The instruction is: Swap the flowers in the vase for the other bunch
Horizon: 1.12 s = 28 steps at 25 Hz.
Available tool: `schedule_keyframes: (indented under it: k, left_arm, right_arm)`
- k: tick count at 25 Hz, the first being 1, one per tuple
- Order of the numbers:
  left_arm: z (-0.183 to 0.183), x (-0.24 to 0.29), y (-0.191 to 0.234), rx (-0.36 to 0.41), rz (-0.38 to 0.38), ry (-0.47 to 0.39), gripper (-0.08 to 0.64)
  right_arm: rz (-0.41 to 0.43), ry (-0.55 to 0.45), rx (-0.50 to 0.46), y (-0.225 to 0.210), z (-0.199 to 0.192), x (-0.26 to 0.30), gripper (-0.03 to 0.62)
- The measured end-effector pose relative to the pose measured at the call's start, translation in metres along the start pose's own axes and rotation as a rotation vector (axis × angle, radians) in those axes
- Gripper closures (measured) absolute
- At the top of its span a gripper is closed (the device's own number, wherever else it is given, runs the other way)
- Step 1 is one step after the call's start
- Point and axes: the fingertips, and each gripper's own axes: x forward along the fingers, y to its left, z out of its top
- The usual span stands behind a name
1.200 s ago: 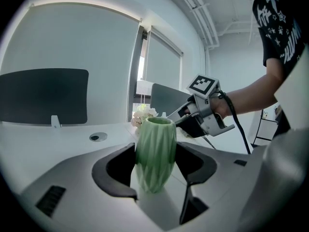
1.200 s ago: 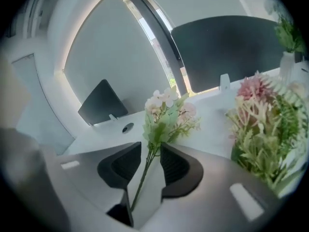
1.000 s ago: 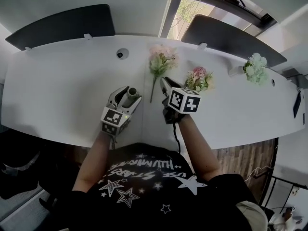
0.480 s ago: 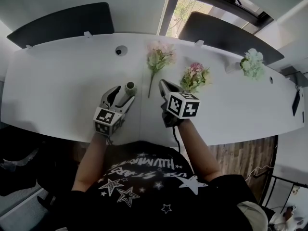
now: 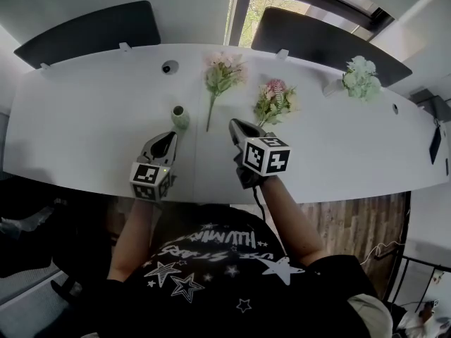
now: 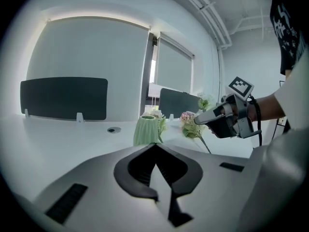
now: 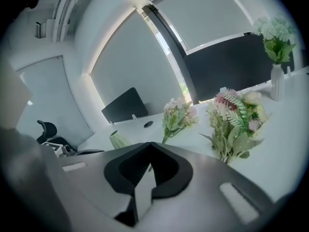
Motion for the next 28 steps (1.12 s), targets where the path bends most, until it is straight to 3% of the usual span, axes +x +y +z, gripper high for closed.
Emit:
schedule_keyframes:
  k: [8,16,22,26,28]
  left_arm:
    - [-0.002,-0.001,-0.044,0.047,-0.011,-0.015,0.554]
    - [0.009,0.005,-0.071,0.013,0.031,-0.073,0.552]
    - [0.003,0.004,-0.070,0.024,0.084,-0.073,0.552]
    - [0.000,0.002,-0.071,0.013,0.092,-0.060,0.552]
    - [0.000,0.000,-0.069,0.014,0.104,-0.058,0.552]
  right_arm:
    - [-0.007,-0.013,0.020,-0.025,-0.012,-0.036,0.589]
    - [-0.061,-0.002,0.072,-0.064,-0.024,-0.061,0.589]
    - [-0.129,0.051,0.230,-0.108,-0.035,-0.060,0.578]
    - [-0.083,0.078,0.390,-0.119,-0.038,-0.049,0.452]
    - [-0.074,0.085,0.455,-0.125,-0.041,-0.041,0.433]
